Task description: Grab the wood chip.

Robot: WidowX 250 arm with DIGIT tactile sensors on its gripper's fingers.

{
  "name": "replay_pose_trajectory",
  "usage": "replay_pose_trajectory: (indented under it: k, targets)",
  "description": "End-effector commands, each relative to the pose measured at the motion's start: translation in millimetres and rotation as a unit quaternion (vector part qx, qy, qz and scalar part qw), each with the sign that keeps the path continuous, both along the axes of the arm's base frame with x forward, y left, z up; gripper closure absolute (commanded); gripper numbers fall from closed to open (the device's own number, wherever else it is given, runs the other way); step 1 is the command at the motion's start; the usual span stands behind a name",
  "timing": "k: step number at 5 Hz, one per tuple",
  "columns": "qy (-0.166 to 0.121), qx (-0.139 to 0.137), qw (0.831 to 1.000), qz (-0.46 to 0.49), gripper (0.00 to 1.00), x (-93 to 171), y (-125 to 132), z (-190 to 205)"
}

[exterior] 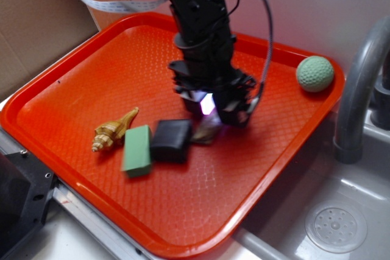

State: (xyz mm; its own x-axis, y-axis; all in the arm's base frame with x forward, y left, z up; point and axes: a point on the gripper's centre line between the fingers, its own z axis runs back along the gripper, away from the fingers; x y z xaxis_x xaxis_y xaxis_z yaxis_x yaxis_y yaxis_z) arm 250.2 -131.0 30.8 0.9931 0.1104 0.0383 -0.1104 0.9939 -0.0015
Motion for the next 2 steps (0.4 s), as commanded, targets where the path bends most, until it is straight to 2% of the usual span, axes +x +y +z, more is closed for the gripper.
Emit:
replay_pose_trajectory:
  k: [1, 2]
  targets:
    - [-0.103, -0.063, 0.993, 0.009, 1.00, 14, 84, 111]
    - [-0.107, -0.149, 0.983, 0.028, 1.00, 20, 133, 151]
